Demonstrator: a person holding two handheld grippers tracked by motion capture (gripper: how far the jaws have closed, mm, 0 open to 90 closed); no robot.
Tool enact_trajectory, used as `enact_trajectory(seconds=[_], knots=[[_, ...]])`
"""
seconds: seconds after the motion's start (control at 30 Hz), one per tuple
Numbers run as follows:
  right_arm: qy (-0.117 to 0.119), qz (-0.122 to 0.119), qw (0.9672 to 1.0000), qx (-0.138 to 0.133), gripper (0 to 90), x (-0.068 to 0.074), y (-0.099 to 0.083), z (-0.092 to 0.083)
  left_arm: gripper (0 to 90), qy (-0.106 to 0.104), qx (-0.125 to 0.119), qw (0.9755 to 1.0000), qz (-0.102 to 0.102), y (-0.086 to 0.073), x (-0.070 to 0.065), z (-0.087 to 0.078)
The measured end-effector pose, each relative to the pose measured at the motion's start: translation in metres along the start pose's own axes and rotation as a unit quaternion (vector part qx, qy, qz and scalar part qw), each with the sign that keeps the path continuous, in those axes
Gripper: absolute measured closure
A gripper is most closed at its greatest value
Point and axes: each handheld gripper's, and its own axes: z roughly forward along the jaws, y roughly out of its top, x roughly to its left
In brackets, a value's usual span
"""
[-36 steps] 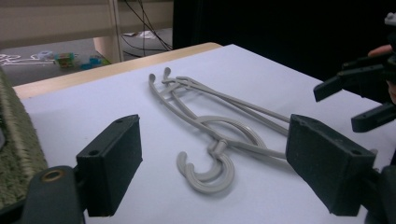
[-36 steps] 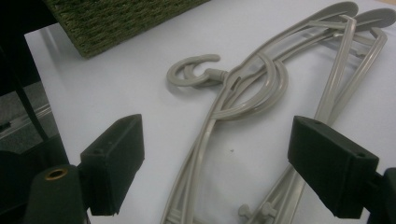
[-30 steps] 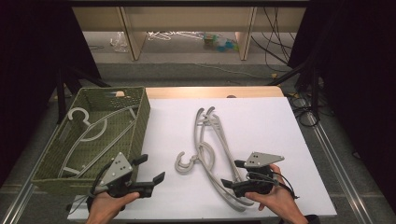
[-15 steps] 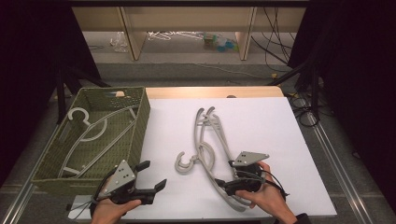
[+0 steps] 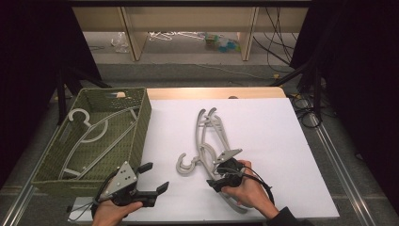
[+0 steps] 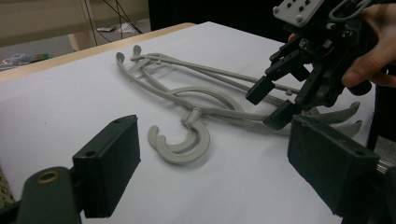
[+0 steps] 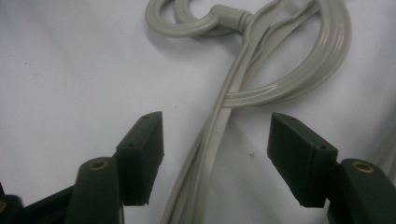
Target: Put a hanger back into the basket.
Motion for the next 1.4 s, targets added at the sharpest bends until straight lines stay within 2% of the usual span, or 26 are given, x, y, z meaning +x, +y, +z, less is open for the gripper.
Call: enact_trajectory(seconds=[0.1, 0.2, 0.3, 0.33, 0.4, 0.57, 0.63, 0.67, 0.77, 0.9, 1.2, 1.37, 1.4], knots=[[0.006, -0.003, 0.9999, 0.01, 43.9, -0.001, 0.003, 0.005, 17.0, 0.001, -0.001, 1.0, -0.002, 0.0, 0.0, 0.0], [0.017, 0.001, 0.9993, 0.034, 49.9, -0.001, 0.006, 0.011, 16.9, 0.0, -0.001, 1.0, -0.001, 0.0, 0.0, -0.001], [0.016, 0.007, 0.9989, 0.044, 53.6, -0.001, 0.008, 0.016, 16.9, -0.006, -0.006, 1.0, -0.002, 0.0, 0.001, 0.001], [0.017, 0.008, 0.9986, 0.049, 57.4, -0.001, 0.008, 0.018, 16.9, -0.004, -0.002, 1.0, 0.009, 0.0, 0.001, 0.0], [0.014, 0.008, 0.9986, 0.05, 58.8, -0.002, 0.009, 0.019, 16.9, -0.004, -0.001, 1.0, 0.001, -0.001, 0.001, 0.0], [0.005, 0.018, 0.9985, 0.052, 65.8, -0.003, 0.011, 0.019, 16.9, -0.002, 0.001, 1.0, 0.001, -0.001, 0.001, 0.001], [0.006, 0.025, 0.9982, 0.054, 67.0, -0.003, 0.011, 0.019, 17.0, -0.002, 0.002, 1.0, 0.003, 0.0, 0.002, 0.0], [0.011, 0.028, 0.9982, 0.052, 67.8, -0.003, 0.011, 0.019, 17.0, -0.005, 0.002, 0.9999, 0.011, 0.0, 0.003, 0.001], [0.01, 0.032, 0.9979, 0.056, 68.7, -0.002, 0.012, 0.018, 17.0, -0.001, -0.001, 1.0, -0.001, -0.001, 0.002, 0.0], [0.017, 0.029, 0.9981, 0.052, 73.3, -0.003, 0.013, 0.014, 17.1, -0.002, 0.001, 1.0, 0.003, -0.001, 0.003, 0.0], [0.023, 0.036, 0.9975, 0.056, 75.0, -0.004, 0.013, 0.012, 17.0, -0.003, 0.003, 1.0, 0.003, -0.001, 0.003, 0.0], [0.015, 0.039, 0.9971, 0.064, 69.2, -0.002, 0.011, 0.018, 17.1, -0.002, 0.005, 1.0, 0.002, -0.001, 0.002, 0.0], [0.014, 0.037, 0.997, 0.066, 69.4, -0.002, 0.012, 0.018, 17.2, -0.005, 0.005, 0.9998, 0.016, 0.0, 0.003, 0.0]])
